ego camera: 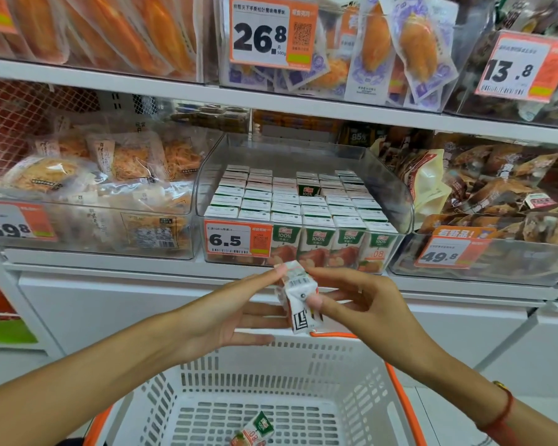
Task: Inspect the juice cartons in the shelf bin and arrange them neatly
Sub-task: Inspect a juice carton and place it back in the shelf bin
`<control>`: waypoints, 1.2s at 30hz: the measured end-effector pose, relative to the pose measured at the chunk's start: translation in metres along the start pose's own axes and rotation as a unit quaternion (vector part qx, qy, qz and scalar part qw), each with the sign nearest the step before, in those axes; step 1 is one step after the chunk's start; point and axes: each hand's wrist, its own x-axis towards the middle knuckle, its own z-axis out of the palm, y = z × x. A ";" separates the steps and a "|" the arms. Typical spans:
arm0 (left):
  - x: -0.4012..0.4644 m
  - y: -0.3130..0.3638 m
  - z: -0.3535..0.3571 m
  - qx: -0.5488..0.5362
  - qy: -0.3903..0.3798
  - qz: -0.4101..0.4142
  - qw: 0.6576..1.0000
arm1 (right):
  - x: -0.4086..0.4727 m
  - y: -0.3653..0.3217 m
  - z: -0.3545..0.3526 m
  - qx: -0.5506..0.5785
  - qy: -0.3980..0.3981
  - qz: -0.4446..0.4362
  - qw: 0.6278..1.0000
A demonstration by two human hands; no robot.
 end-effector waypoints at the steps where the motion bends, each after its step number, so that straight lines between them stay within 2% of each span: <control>1: 0.000 0.000 -0.001 0.007 -0.010 -0.026 1.000 | 0.001 0.001 0.000 0.027 0.003 0.032 0.999; 5: 0.001 0.001 0.000 0.049 -0.031 -0.118 0.991 | 0.004 -0.001 -0.002 0.087 -0.026 0.164 0.982; 8: 0.001 0.000 0.000 0.052 -0.034 -0.154 0.986 | 0.004 -0.001 -0.003 0.089 -0.058 0.215 0.971; 14: 0.001 0.001 -0.002 0.030 -0.024 -0.158 0.987 | 0.005 -0.002 -0.004 0.112 -0.058 0.234 0.964; 18: -0.001 0.000 0.005 -0.015 0.012 -0.118 0.993 | 0.005 0.000 -0.003 0.100 -0.051 0.223 0.968; 21: -0.002 -0.004 0.012 -0.032 0.059 -0.041 0.997 | 0.002 -0.002 0.002 0.041 -0.044 0.146 0.987; 24: -0.001 -0.006 0.020 -0.014 0.108 0.026 0.994 | 0.001 -0.002 0.010 -0.029 0.010 0.041 0.999; 27: -0.001 -0.005 0.020 0.009 0.132 0.045 0.990 | 0.001 -0.001 0.010 -0.053 0.063 -0.016 0.996; 29: -0.003 -0.002 0.015 0.061 0.118 0.043 0.990 | 0.000 -0.001 0.009 -0.093 0.092 -0.062 0.989; 32: -0.002 0.004 0.008 0.048 0.056 0.020 0.997 | -0.002 -0.003 0.003 -0.222 0.135 -0.192 0.946; 34: 0.000 0.007 0.006 -0.005 0.041 0.010 0.999 | -0.003 -0.002 0.002 -0.326 0.108 -0.282 0.896; 36: 0.001 0.007 0.005 -0.035 0.042 0.015 0.998 | -0.003 0.000 0.004 -0.379 0.058 -0.321 0.866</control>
